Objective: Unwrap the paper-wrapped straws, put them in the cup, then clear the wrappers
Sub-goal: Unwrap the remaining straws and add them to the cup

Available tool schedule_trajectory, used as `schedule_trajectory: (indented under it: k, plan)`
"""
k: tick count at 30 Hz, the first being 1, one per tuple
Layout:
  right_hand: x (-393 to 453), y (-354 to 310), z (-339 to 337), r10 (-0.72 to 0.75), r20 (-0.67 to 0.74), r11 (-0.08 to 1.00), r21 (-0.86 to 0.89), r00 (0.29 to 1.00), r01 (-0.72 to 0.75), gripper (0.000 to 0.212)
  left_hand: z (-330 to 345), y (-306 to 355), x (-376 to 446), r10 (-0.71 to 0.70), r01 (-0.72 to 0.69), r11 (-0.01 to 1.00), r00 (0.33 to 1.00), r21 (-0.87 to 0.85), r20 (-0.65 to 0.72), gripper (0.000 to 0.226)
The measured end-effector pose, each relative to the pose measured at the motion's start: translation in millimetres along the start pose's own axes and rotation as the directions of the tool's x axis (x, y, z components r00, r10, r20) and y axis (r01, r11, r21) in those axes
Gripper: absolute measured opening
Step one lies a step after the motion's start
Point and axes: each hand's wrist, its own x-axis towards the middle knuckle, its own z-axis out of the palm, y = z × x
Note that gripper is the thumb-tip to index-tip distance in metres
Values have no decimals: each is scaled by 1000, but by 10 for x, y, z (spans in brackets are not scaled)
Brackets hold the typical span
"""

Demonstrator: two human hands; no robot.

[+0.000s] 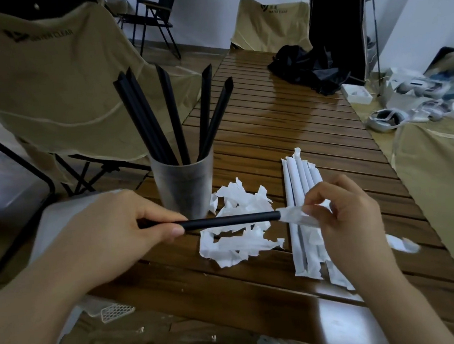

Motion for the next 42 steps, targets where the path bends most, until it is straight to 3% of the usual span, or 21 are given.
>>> schedule_trajectory:
  k: [5,9,13,20,22,24,27,29,32,36,42]
  plan:
    - [9,-35,86,59,-64,998,5,996,-59,24,-44,-141,-27,-33,34,999,999,6,-40,17]
    - [37,-186,234,204,-56,959,211,977,-188,21,-7,-107,-11,26,-27,1000,998,-14,-54,23]
    - [81,-346,361,255,-81,906,368,964,-209,18,14,-86,9,69,-70,997,997,-34,-18,26]
    - [72,-322,463,292,190,868,359,937,-343,15,-16,-185,12,89,-99,993,986,-70,-141,21]
    - [84,-372,426,315,294,729,534,902,-429,22,-25,-159,13,92,-110,989,981,-97,-170,21]
    - [110,-440,364,283,381,498,725,880,-475,35,-21,-113,8,107,-134,984,972,-117,-208,21]
    - [119,-517,297,218,373,270,865,902,-423,38,9,-52,19,133,-176,976,948,-130,-289,22]
    - [107,-566,279,172,346,186,908,922,-376,20,37,3,21,151,-205,970,931,-134,-333,24]
    - [111,-647,268,112,331,85,936,937,-341,16,98,50,37,186,-247,961,911,-124,-367,26]
    - [170,-766,193,77,194,106,974,978,-202,14,134,37,77,234,-299,950,868,-86,-438,26]
    - [254,-932,-144,98,-96,46,995,991,92,13,32,-5,74,223,-264,964,734,33,-641,37]
